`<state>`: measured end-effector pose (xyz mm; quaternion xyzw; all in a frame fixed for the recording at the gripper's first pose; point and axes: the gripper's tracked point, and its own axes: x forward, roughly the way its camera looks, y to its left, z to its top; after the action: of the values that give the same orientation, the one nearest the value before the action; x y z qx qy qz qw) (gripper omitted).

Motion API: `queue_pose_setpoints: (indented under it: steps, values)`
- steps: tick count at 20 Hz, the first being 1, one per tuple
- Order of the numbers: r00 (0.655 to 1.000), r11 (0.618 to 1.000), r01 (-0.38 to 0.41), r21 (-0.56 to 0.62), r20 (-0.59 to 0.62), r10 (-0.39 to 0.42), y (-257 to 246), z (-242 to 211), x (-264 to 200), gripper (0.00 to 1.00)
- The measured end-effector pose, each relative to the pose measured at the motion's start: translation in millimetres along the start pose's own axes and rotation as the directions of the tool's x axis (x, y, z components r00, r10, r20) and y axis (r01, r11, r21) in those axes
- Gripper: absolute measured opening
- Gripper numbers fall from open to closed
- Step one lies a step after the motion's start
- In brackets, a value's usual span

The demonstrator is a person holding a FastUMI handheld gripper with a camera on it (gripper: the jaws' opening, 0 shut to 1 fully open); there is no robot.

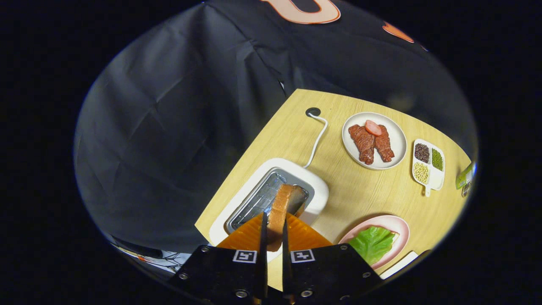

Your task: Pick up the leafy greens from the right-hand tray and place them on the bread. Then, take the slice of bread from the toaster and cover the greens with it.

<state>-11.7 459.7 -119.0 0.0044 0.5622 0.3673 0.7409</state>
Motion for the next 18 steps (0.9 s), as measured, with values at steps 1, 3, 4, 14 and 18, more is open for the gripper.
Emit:
queue_pose_setpoints:
  steps: [1,3,4,14,18]
  values:
    - [1.0,1.0,-0.009,0.002,0.018,0.009,-0.2,2.0,-6.2,0.15]
    - [0.998,1.0,-0.024,-0.019,0.051,0.025,-0.8,3.0,-15.3,0.14]
    - [0.997,0.999,-0.031,-0.029,0.065,0.033,-1.9,2.7,-20.4,0.14]
    - [0.959,0.986,-0.168,0.002,0.23,0.163,-6.5,7.0,-82.4,0.14]
    - [0.953,0.989,-0.149,-0.002,0.268,0.144,-26.0,-2.8,-94.2,0.14]
